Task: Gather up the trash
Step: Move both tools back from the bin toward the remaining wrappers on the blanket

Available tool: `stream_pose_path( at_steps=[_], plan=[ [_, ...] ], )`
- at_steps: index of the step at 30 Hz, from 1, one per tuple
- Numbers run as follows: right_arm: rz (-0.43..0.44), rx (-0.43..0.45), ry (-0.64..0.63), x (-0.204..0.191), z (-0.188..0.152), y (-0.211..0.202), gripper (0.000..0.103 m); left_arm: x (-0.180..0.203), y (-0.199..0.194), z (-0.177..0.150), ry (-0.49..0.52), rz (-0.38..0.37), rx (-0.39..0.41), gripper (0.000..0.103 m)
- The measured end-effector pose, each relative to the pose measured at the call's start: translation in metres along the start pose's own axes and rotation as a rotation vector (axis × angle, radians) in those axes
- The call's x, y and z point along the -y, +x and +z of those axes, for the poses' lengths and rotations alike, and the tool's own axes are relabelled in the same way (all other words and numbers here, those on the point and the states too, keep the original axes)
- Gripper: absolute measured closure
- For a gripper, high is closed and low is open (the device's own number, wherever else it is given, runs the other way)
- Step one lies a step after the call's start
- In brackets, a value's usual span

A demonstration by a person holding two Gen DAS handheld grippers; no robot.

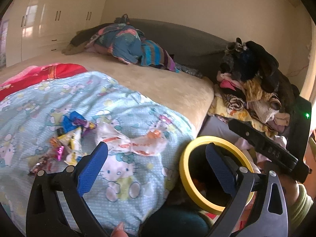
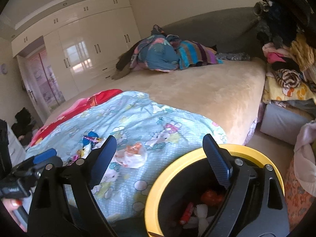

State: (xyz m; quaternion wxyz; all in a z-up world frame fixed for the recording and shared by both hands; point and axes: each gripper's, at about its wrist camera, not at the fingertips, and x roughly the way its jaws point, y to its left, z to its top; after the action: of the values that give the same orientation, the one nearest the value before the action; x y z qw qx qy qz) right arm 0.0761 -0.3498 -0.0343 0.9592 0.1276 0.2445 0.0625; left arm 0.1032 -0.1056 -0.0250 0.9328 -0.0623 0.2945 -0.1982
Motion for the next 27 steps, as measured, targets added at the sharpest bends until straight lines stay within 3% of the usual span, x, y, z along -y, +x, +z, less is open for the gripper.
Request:
stream_pose_path(
  at_steps=[16, 27],
  plan=[
    [0.098, -0.018, -0.112, -0.053, 0.000, 0.007, 0.022, -0.052, -0.032, 0.013, -0.055, 0.131, 0.072, 0.006],
    [0.184, -0.064, -0.233, -0.093, -0.005, 0.024, 0.022, -0.078, -0.039, 0.010, -0.085, 0.184, 0.067, 0.006]
  ],
)
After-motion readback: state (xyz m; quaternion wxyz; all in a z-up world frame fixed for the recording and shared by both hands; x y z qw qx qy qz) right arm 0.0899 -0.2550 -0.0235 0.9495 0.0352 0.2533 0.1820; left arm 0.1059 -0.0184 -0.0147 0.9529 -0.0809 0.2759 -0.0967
